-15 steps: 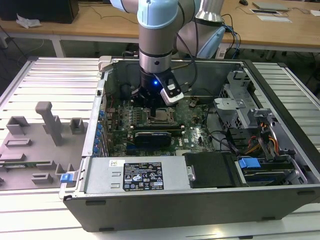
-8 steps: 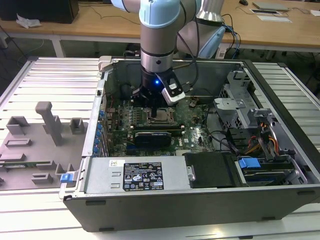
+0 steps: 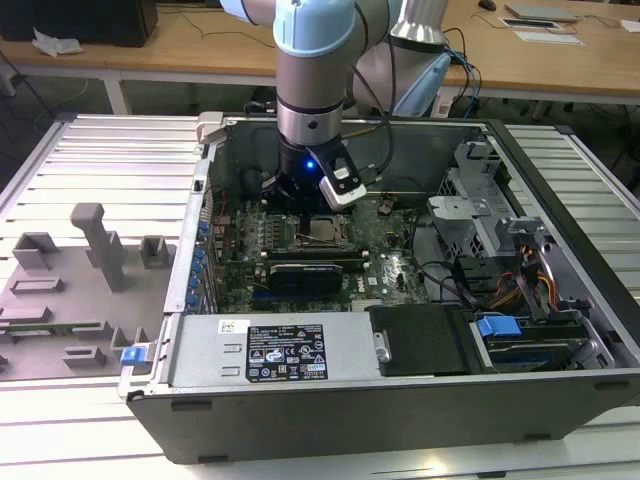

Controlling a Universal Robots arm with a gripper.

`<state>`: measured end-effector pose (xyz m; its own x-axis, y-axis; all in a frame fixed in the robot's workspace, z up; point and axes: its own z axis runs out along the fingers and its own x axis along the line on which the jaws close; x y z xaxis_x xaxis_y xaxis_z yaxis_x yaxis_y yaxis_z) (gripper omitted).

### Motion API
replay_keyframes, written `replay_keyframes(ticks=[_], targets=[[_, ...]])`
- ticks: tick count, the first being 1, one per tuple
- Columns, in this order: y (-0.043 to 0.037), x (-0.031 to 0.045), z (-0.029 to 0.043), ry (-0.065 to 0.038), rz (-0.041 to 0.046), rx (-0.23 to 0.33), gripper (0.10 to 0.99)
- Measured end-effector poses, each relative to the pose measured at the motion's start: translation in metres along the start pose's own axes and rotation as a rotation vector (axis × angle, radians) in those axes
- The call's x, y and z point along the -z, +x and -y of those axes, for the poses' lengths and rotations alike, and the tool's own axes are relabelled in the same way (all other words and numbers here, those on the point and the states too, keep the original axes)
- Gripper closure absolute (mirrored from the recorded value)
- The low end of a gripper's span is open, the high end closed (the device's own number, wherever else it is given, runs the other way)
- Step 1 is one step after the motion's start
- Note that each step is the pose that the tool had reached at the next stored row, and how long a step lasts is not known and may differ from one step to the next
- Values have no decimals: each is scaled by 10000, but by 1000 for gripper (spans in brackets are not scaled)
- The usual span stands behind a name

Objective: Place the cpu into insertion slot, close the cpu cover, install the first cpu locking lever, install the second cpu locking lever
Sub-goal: 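Close the cpu cover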

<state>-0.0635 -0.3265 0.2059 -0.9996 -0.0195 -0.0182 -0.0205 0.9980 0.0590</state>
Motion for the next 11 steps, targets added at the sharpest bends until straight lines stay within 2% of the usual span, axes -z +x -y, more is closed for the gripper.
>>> replay_keyframes(ticks=[9, 11], targets=[[-14, -6, -9, -1, 2, -1, 980], [-15, 44, -12, 6, 1, 1, 980]])
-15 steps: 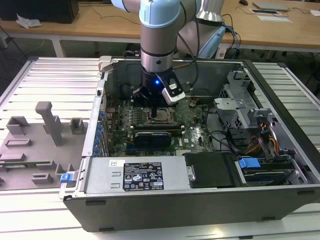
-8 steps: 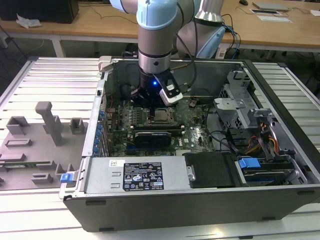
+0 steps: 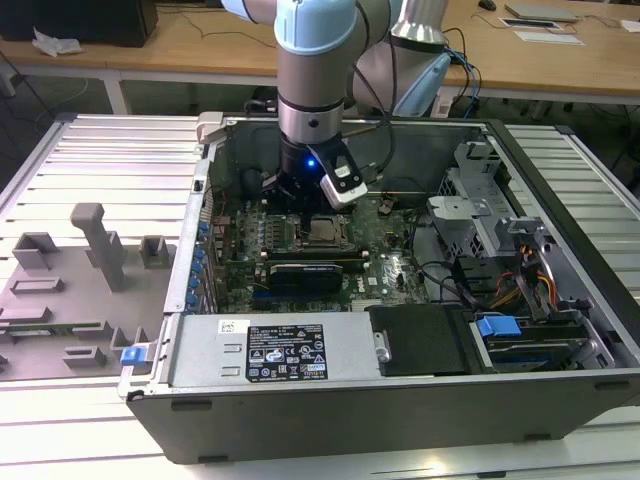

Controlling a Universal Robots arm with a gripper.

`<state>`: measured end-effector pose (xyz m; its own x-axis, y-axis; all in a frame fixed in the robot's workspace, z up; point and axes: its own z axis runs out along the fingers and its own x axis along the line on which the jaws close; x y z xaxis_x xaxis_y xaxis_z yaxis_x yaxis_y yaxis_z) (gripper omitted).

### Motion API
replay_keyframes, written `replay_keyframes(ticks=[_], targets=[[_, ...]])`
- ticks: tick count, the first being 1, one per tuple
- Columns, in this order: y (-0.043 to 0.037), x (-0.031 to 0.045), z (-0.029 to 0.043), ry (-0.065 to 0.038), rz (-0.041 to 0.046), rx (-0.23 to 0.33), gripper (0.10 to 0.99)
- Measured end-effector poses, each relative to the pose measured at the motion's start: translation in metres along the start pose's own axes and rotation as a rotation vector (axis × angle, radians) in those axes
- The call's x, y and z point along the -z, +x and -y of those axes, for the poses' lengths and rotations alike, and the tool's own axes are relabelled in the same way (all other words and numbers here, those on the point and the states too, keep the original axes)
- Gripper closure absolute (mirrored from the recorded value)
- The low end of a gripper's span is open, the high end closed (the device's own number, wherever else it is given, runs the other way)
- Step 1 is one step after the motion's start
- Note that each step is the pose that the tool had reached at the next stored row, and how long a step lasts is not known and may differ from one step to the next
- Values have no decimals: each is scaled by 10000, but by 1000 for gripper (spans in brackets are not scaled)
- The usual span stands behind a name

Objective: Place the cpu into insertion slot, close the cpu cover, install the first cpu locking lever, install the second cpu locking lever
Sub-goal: 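Close the cpu cover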

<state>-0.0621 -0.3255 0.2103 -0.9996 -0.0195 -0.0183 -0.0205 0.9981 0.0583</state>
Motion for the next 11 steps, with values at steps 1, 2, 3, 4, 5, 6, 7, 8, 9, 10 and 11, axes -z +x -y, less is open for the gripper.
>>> replay_keyframes(ticks=[1, 2, 3, 4, 5, 6, 7, 8, 9, 10, 11], targets=[[-1, 21, -1, 15, 0, 1, 980], [-1, 38, -2, 30, -1, 1, 980], [-1, 62, -4, 57, -1, 0, 980], [-1, 90, -5, 134, -3, 0, 980], [-2, 117, -7, 404, -6, 5, 980], [-3, 125, -7, 713, -13, 11, 980], [-14, 124, -7, 851, -16, 17, 980], [-56, 124, -6, 853, -17, 11, 980], [-91, 123, -6, 852, -21, 8, 980], [-157, 122, -4, 853, -30, 9, 980], [-216, 120, -8, 857, -39, 10, 980]])
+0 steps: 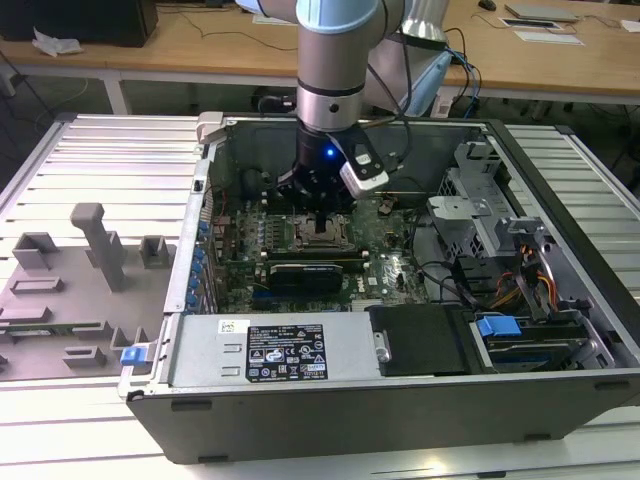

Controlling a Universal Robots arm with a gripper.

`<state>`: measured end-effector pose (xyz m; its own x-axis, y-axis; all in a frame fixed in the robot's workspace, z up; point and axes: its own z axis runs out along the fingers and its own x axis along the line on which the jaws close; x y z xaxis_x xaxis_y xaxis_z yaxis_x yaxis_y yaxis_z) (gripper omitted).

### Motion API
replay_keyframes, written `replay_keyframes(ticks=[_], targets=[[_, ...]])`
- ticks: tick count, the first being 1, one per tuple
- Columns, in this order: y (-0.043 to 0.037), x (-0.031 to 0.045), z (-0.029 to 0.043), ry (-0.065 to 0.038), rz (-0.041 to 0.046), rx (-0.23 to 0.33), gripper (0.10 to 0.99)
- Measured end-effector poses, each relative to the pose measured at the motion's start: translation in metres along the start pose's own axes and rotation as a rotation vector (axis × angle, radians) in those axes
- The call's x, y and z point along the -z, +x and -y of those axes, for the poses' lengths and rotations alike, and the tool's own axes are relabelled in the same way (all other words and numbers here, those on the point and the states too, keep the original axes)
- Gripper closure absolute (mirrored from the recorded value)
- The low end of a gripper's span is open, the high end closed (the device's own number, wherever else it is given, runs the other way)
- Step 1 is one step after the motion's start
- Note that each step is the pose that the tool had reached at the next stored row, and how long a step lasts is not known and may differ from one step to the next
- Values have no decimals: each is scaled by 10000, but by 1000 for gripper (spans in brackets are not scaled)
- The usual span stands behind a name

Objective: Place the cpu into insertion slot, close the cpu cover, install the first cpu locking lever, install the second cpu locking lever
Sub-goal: 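Close the cpu cover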

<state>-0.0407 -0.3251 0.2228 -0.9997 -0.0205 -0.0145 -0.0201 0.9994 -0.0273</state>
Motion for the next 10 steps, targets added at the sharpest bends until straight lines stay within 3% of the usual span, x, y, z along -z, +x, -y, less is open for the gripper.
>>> replay_keyframes(ticks=[10], targets=[[-1, 106, -10, -23, 8, -4, 980]])
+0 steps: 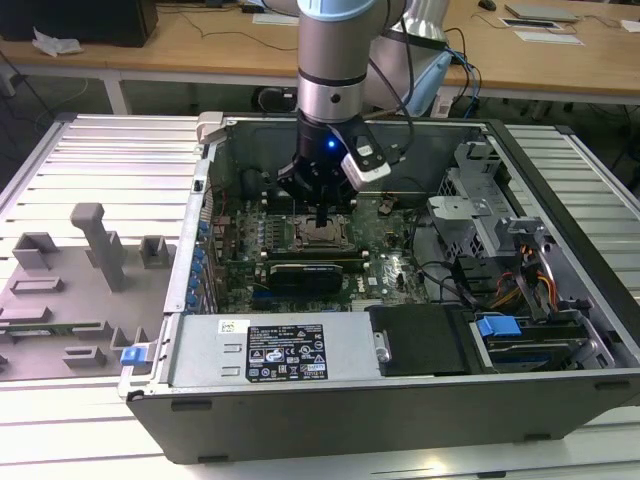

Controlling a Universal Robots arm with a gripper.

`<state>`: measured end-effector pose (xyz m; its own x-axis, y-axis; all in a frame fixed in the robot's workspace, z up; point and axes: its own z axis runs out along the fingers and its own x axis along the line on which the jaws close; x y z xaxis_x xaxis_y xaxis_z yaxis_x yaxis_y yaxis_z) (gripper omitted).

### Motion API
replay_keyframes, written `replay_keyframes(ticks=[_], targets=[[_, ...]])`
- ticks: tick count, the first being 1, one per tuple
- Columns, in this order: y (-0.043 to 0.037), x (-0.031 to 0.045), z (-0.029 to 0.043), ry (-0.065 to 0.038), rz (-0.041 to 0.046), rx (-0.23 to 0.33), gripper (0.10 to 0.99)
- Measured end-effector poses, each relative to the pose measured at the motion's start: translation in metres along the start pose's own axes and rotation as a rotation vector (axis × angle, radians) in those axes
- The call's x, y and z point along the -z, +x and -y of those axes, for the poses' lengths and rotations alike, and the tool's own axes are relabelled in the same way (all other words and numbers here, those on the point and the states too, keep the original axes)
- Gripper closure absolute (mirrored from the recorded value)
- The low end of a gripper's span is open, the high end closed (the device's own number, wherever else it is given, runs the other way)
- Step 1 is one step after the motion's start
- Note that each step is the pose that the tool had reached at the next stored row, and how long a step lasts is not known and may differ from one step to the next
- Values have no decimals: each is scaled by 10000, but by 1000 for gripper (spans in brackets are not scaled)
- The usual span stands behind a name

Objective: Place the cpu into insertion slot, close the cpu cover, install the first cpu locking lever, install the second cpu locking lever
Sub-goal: 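Close the cpu cover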

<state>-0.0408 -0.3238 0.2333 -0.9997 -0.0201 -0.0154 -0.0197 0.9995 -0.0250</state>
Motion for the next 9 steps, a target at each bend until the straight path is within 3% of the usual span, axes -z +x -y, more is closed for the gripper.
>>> replay_keyframes(ticks=[4, 9], targets=[[37, 4, 0, -7, 132, -2, 980], [38, 53, 0, -10, 138, -1, 980]])
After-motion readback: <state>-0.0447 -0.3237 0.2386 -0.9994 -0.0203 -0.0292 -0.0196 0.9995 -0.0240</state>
